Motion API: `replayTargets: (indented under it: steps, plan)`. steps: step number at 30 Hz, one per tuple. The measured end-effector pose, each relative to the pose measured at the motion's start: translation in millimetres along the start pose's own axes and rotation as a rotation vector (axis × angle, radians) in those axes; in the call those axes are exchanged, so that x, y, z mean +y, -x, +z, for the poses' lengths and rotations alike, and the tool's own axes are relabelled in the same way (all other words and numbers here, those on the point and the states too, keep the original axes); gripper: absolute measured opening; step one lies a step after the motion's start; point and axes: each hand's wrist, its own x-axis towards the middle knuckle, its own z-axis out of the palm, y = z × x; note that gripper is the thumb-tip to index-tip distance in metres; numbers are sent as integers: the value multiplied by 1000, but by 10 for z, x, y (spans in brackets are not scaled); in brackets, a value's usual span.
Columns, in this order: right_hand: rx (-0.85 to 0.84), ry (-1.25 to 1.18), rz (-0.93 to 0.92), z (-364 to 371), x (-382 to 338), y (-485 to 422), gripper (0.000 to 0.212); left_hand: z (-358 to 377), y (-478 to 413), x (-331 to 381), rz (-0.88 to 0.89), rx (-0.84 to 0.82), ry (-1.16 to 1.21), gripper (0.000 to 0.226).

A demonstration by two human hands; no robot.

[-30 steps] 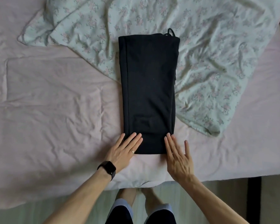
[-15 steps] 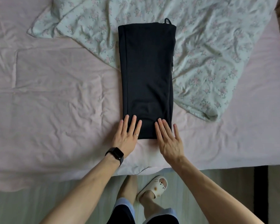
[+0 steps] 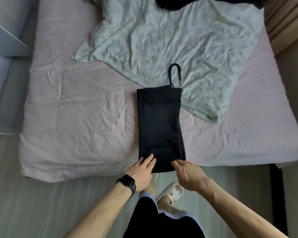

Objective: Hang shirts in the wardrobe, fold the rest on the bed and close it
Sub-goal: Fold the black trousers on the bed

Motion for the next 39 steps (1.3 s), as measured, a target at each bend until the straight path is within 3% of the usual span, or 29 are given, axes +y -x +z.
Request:
replayTargets:
  steps: [3, 5, 9, 12, 18, 23, 31, 39]
  plan:
    - [-71, -41, 10, -188, -66, 0, 37, -166, 81, -68, 20, 45, 56, 55]
    - [-33, -130, 56, -448, -9, -192, 37, -424, -44, -192, 2, 118, 122, 47]
    - [278, -422, 134, -965, 239, -775, 23, -1143, -493, -500, -97, 350, 408, 28]
    - [446, -604, 295, -1206, 473, -1351, 18, -1594, -982, -718, -113, 496, 518, 21]
    - [672, -589, 356, -1126, 689, -2200, 19, -1828, -1952, -975, -112, 545, 532, 30]
    - [676, -501, 409, -1101, 850, -2591, 23, -1754, -2358, -1228, -101, 575, 542, 30]
    - [705, -255, 449, -1146, 903, -2755, 31, -1741, -2439, -1163, -206, 727, 316, 30]
    - [641, -413, 452, -1291, 1057, -2830, 27, -1962, -2546, -1341, -211, 614, 336, 29]
